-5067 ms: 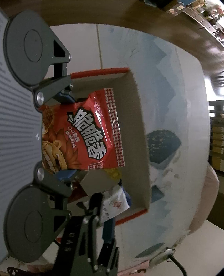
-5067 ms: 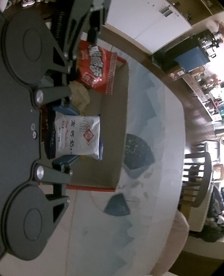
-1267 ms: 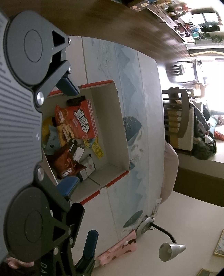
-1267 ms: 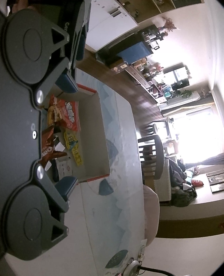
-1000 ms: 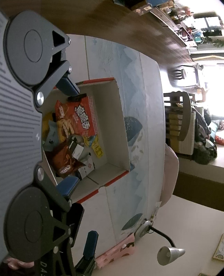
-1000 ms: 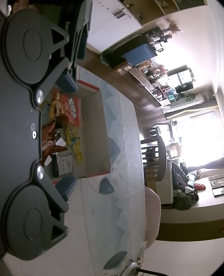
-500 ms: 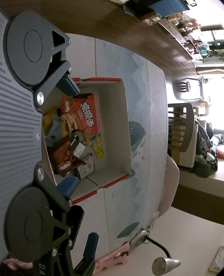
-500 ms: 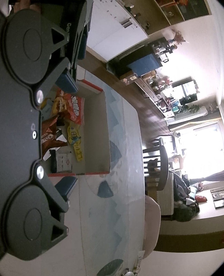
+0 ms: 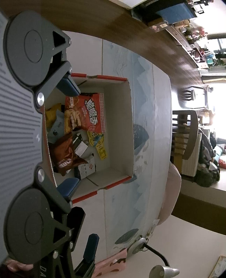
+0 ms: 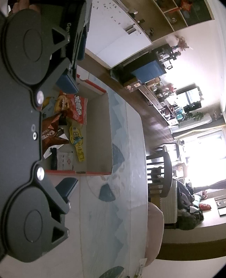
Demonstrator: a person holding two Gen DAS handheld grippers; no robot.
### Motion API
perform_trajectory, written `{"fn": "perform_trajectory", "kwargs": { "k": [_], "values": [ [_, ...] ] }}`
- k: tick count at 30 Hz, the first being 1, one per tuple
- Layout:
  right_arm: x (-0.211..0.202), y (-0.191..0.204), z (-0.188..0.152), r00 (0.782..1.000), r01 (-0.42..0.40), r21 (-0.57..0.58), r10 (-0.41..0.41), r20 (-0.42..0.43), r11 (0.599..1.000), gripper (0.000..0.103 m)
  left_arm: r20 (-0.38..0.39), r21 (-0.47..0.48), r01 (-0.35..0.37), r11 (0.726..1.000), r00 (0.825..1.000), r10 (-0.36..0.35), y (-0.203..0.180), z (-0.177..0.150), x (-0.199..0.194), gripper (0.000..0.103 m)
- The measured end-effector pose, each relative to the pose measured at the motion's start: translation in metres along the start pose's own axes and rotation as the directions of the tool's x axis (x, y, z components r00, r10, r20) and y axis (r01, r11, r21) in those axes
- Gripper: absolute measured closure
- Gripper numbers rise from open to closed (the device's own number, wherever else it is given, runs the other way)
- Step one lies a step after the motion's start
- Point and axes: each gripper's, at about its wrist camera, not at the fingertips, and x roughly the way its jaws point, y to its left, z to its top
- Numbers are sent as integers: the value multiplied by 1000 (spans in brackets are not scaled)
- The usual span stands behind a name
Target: Organize snacks
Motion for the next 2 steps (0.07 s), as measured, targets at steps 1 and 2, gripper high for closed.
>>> {"fn": "perform_trajectory", "kwargs": {
  "k": [1,2],
  "values": [
    [0,-1,0,1000,-3,-3,3,-1,1000,0,-1,-2,-1,1000,1000,1,-1,0,1,3],
    [1,-3,0,1000,-6,-4,6,-3,1000,0,-3,-4,-2,1000,1000,2,-2,0,2,3]
  ]
}}
